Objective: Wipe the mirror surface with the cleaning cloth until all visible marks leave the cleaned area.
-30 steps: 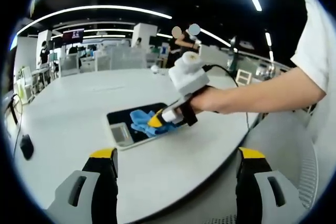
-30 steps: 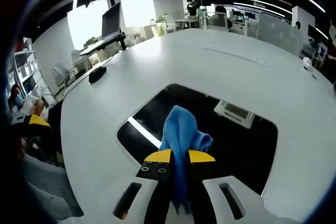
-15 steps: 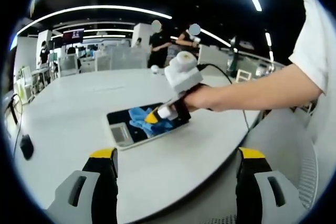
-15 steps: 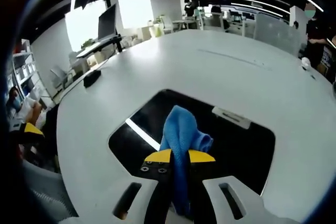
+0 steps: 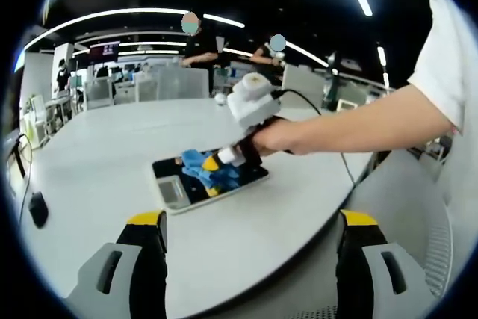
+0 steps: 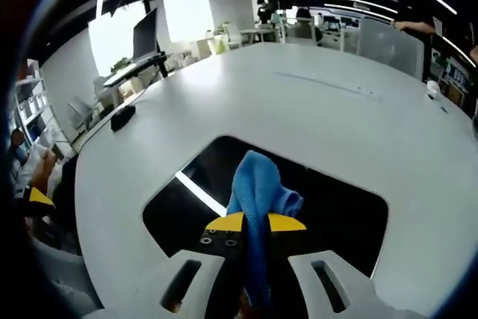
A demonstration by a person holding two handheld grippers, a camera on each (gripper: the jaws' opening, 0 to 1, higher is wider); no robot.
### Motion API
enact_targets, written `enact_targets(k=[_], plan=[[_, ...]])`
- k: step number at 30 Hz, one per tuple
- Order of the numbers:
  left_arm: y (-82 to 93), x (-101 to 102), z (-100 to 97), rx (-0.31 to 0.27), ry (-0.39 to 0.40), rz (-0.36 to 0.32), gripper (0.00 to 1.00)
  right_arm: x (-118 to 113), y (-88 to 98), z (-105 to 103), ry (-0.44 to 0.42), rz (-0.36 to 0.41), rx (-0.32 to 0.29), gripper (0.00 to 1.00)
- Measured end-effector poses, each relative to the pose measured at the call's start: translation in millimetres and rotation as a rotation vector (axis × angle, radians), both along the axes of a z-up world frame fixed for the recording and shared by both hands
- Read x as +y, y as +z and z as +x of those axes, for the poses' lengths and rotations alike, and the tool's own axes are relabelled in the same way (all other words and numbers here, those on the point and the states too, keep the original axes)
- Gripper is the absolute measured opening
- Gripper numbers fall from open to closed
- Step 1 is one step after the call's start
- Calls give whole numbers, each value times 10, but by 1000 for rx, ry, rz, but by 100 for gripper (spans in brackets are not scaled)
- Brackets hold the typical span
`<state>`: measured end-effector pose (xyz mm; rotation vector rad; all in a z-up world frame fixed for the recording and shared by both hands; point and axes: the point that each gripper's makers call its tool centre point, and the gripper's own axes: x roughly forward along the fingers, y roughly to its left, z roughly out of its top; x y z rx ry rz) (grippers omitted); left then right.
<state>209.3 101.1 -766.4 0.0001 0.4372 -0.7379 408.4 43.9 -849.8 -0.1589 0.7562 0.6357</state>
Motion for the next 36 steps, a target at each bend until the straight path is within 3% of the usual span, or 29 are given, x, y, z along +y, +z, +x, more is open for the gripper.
enact_targets(k=[25,36], plan=[[-8,0,-4,1,-8,3,95,45,52,108,-14,-15,-28,5],[-11,-5,-5,3,-7,3,95,-12,-6,372,-31,-18,-30,5]])
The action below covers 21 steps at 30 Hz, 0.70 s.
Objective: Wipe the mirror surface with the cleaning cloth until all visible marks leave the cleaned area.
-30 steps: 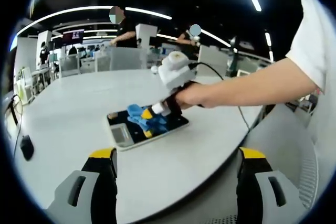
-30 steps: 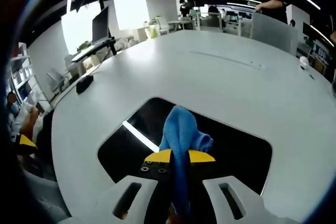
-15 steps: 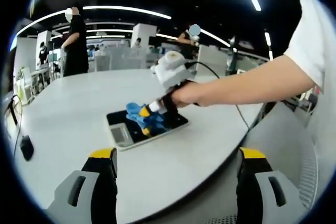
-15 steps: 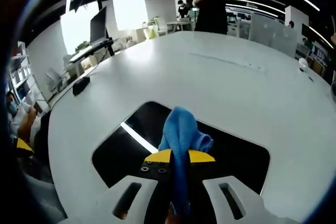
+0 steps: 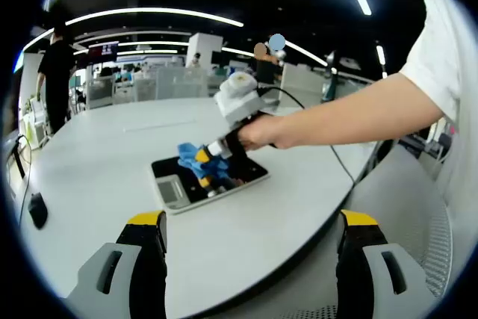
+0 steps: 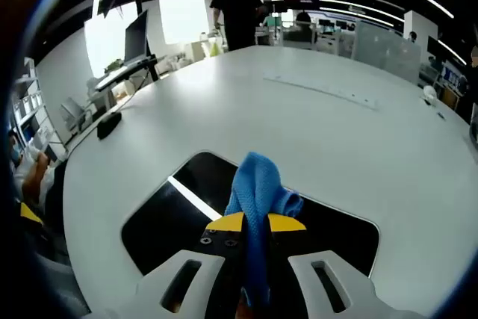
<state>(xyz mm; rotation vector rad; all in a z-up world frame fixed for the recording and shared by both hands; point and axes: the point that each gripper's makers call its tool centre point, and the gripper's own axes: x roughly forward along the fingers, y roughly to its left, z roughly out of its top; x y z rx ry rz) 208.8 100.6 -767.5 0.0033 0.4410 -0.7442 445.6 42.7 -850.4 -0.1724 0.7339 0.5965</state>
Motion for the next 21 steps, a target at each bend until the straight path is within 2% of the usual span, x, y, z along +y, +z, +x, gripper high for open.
enact_targets(k=[7,11,21], plan=[[-1,5,3,0,4,-1,95,-23,-31,159,1,-6,-1,5],[-3,7,4,0,5,-2,95,-19,-14,127,-1,-9,-3,5],[-3,4,3,1,5,-4,95,-46,-33,243,-9,-11,-5,5]])
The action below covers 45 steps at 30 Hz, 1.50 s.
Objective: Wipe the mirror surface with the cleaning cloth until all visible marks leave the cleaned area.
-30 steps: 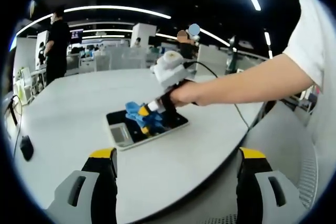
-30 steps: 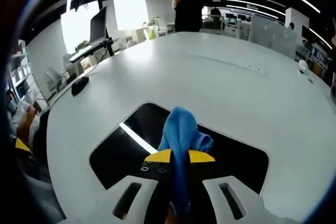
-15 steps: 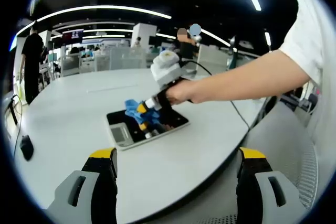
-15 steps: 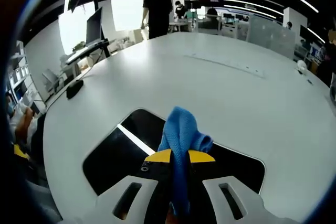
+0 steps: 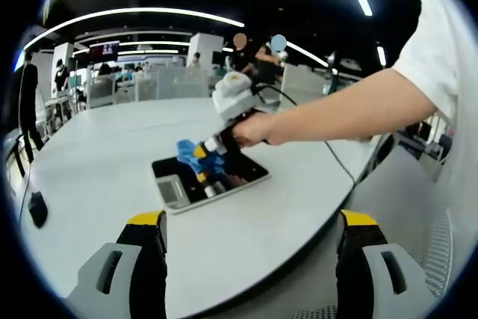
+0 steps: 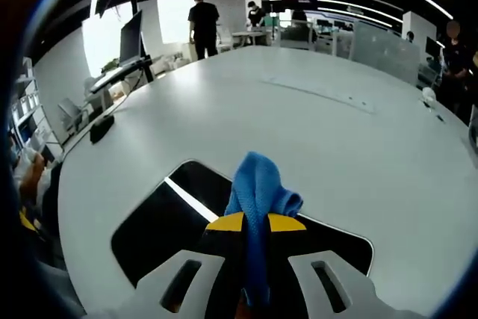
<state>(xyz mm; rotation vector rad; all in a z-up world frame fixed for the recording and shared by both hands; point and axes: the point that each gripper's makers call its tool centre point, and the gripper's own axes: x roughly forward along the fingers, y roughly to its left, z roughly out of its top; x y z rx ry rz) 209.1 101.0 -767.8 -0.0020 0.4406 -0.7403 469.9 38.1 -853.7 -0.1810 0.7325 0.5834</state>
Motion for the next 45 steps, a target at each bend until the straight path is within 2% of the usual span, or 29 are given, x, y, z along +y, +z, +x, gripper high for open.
enact_targets(k=[8,14,16,26,28,45], plan=[[-3,-6,0,4,-3,-3,95,0,-1,27,-3,-6,-5,5],[-4,-5,3,4,-1,-4,95,13,18,-15,-5,-11,-6,5],[-5,-5,4,5,-2,-3,95,29,60,-90,-4,-12,-7,5],[-10,-1,0,6,-4,1,95,15,12,-8,-6,-10,-4,5],[-12,-1,-3,8,-5,1,94,31,54,-86,-7,-8,-5,5],[-20,0,-4,11,-5,7,95,8,-7,51,0,2,-5,5]])
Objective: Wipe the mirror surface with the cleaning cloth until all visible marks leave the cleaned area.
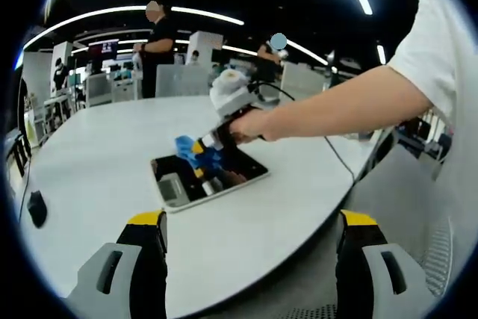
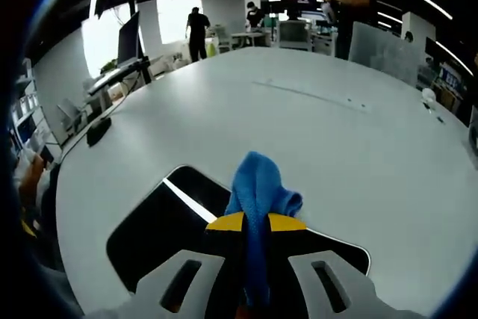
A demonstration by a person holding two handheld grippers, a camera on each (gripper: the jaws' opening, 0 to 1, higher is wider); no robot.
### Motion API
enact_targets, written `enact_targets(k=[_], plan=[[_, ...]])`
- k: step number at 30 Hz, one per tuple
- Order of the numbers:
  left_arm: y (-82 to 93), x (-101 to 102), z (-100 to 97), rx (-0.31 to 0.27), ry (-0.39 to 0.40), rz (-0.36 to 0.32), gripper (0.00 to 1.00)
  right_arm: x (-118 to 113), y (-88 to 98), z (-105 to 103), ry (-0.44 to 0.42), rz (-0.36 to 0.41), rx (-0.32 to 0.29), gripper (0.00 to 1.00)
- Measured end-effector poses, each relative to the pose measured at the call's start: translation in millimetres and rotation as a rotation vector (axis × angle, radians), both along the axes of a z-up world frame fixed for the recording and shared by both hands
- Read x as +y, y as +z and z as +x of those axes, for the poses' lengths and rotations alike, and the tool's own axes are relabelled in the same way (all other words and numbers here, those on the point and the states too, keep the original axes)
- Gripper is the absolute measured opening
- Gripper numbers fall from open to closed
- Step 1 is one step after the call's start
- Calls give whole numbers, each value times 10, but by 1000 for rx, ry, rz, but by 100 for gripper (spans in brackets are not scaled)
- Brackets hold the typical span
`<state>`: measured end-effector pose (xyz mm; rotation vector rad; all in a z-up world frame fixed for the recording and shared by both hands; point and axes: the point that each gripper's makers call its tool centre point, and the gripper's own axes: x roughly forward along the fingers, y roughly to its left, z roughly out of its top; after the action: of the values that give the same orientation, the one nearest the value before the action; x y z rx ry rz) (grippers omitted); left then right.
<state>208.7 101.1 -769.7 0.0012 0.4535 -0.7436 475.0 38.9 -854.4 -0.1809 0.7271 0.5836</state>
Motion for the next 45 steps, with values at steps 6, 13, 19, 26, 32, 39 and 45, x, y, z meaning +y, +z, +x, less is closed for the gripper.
enact_targets(k=[6,13,19,26,32,39,45], plan=[[-2,1,-4,1,-2,1,95,-8,0,0,0,-3,-2,4],[0,3,0,1,1,1,95,-119,3,-21,-12,-11,-2,5],[-4,-1,-4,1,-2,3,94,-197,1,-1,-22,-18,-4,5],[-2,1,1,1,0,4,94,-244,6,-8,-28,-22,-3,5],[-3,3,2,2,0,5,95,-306,6,-12,-32,-25,-4,5],[-7,7,5,2,2,6,95,-337,37,-85,-43,-25,-4,5],[-17,2,5,4,-1,7,95,-372,29,-63,-44,-26,-4,5]])
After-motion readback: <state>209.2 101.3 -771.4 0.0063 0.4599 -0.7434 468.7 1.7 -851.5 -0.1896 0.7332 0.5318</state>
